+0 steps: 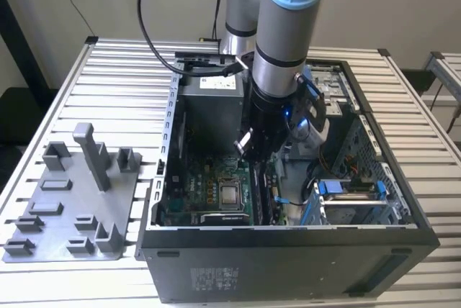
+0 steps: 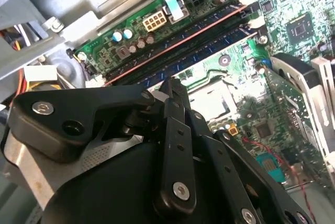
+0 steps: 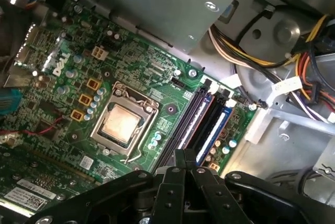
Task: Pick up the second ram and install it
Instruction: 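Press down the second ram until it locks into place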
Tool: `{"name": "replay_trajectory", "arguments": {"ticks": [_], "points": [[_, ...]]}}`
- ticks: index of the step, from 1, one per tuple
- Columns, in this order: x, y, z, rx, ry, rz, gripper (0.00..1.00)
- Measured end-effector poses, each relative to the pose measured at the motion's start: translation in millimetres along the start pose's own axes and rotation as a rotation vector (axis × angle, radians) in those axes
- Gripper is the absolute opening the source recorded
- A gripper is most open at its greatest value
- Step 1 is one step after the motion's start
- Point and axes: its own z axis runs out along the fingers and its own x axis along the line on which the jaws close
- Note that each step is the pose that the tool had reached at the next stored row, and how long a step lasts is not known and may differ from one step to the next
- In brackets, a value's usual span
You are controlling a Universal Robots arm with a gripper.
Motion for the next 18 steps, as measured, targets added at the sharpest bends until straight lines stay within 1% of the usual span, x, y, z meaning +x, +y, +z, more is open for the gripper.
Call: {"name": "replay_trajectory", "arguments": {"ticks": [4,8,11,14,18], "points": [[0.1,0.1,0.0,-0.001,-0.0002,-0.068,0.11],[0.1,0.1,0.2,0.0007,-0.0052,-0.138,0.11],[0.4,0.1,0.8,0.0004,-0.0061,-0.185,0.11],[0.4,0.2,2.3,-0.0003,-0.0071,-0.237,0.11],[0.7,0.3,5.6,0.0013,-0.0123,-0.289,0.11]]}}
